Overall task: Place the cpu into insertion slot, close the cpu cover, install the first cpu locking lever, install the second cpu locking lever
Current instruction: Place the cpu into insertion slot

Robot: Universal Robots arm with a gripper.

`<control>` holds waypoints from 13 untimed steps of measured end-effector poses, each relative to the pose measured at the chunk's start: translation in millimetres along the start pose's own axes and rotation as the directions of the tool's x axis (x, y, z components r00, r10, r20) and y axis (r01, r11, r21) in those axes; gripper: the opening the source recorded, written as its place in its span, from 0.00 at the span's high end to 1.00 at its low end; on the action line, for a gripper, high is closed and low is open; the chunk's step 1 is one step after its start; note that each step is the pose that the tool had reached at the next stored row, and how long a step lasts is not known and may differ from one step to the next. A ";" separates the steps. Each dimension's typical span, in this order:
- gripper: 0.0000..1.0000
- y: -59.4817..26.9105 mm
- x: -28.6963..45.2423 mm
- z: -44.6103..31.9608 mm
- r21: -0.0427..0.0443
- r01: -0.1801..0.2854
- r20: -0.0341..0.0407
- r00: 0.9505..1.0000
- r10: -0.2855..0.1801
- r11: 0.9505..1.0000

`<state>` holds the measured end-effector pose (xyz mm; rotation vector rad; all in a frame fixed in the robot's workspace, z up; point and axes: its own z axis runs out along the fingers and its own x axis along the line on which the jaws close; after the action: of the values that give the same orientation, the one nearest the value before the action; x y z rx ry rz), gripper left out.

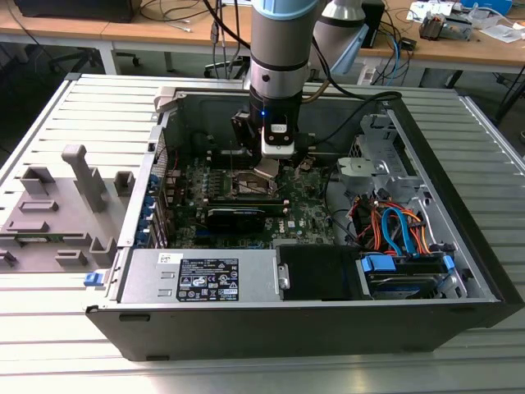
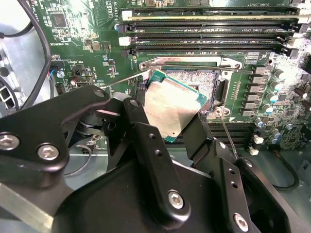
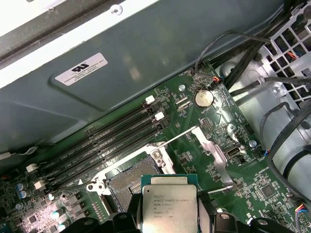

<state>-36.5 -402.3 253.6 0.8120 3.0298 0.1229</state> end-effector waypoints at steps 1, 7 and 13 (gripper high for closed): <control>0.45 0.0 0.0 0.0 0.000 -0.001 0.000 1.000 0.001 1.000; 0.45 0.0 0.0 0.0 0.000 -0.009 0.001 1.000 0.009 1.000; 0.45 0.0 0.0 0.1 0.000 -0.019 0.001 1.000 0.019 1.000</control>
<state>-36.5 -402.3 253.5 0.8404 3.0212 0.1227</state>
